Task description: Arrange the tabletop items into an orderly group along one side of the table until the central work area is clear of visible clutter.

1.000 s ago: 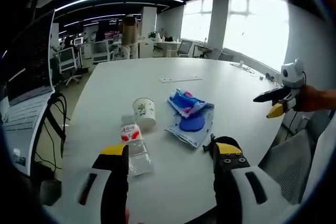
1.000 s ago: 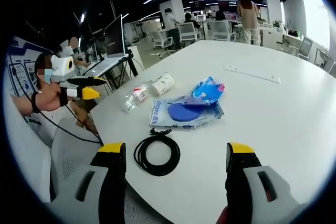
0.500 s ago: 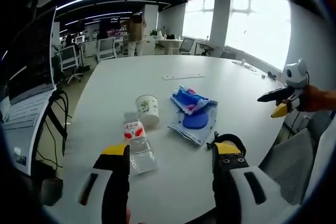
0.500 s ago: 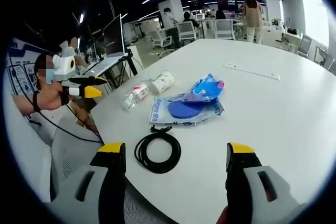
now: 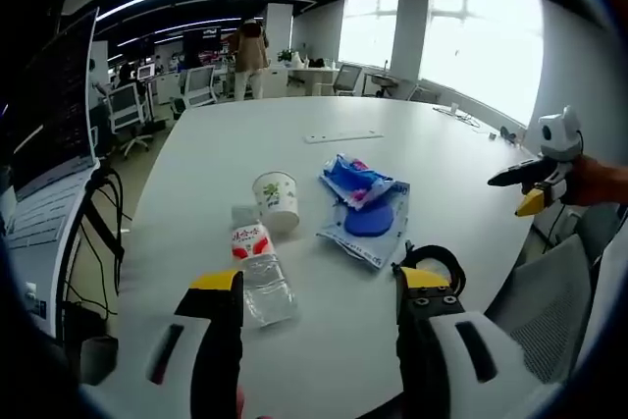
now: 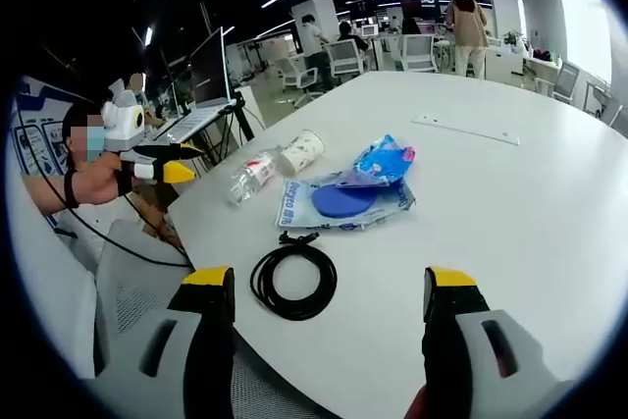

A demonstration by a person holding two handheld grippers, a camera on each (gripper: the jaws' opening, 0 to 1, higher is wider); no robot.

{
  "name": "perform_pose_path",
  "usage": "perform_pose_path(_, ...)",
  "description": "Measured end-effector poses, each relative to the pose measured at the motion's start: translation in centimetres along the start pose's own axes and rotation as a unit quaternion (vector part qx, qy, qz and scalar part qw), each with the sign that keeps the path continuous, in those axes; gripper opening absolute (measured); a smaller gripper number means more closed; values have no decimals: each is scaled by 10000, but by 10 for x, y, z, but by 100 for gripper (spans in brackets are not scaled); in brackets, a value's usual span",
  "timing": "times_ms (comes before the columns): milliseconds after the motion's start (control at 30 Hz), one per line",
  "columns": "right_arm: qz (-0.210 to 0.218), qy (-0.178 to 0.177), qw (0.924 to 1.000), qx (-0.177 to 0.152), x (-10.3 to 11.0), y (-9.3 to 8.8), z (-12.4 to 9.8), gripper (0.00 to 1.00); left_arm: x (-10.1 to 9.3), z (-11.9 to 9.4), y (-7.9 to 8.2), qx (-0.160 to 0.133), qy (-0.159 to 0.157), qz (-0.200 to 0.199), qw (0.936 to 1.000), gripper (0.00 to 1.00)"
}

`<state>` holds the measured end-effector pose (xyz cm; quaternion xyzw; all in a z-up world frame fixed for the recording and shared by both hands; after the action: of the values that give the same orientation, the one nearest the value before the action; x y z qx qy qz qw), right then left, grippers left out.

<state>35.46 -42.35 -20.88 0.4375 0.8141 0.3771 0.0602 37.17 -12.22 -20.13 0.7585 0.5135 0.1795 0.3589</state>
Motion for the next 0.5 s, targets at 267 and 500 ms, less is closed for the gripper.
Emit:
perform_pose_path(267,64,-26,10000,18,-2,-4,-2,78,9,7,2,52,52,-20,10000,63)
perform_pose_path(500,123,-72,9999,30,-2,-9,-6,79,15,13,3,82,69,-22,9999,63)
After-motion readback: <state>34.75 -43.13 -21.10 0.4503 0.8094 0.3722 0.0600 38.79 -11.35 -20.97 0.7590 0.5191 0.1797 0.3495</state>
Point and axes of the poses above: the point that each gripper's makers call its tool centre point, and the gripper's own axes: z roughly forward along the fingers, x roughly to its left, y roughly out of its top, the point moved 2 cm from there along -z, roughly backward along the fingers, and after that the axes turned 9 degrees about x, right-handed, at the moved point
